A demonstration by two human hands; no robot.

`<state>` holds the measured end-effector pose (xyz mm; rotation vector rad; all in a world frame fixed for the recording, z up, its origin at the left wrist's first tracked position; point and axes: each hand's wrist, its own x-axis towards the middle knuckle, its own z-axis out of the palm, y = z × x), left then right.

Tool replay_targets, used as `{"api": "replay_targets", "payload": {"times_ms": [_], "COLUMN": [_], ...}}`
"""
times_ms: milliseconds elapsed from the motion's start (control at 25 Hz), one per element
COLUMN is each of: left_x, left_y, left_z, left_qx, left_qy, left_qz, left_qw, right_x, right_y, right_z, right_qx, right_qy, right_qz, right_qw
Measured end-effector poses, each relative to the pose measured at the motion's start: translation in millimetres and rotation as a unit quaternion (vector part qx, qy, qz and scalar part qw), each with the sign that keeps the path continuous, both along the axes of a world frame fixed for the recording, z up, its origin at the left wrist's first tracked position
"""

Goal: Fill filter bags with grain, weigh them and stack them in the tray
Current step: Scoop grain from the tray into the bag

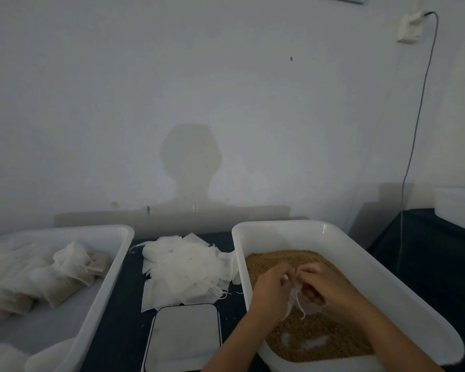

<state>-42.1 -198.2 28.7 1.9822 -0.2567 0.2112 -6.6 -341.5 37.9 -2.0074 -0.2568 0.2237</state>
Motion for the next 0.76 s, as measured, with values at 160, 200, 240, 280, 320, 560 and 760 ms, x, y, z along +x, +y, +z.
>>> {"api": "replay_targets", "payload": {"times_ms": [160,200,240,280,320,560,760], "left_x": [2,3,4,5,5,4,1], "left_y": [-1,-1,-2,-2,-3,-5,-3], "left_z": [-3,-3,-3,-4,-4,-3,-2], "left_qx": [0.012,0.013,0.016,0.022,0.033,0.075,0.059], "left_qy": [0.025,0.033,0.033,0.030,0.025,0.008,-0.004], "left_qz": [0.012,0.021,0.030,0.038,0.045,0.078,0.099], "left_qw": [1.000,0.999,0.999,0.999,0.998,0.994,0.993], "right_x": [6,7,6,6,6,-2,-9], "right_y": [-20,-26,-32,-37,-39,-39,-68], "right_z": [0,-3,-7,-11,-13,-6,25], "right_qx": [-0.149,-0.263,-0.373,-0.442,-0.473,-0.513,-0.560], "right_qy": [-0.047,-0.084,-0.097,-0.094,-0.077,-0.094,-0.145], "right_qz": [-0.030,-0.035,-0.028,-0.017,-0.007,0.014,0.015], "right_qw": [0.987,0.960,0.922,0.892,0.878,0.853,0.816]}}
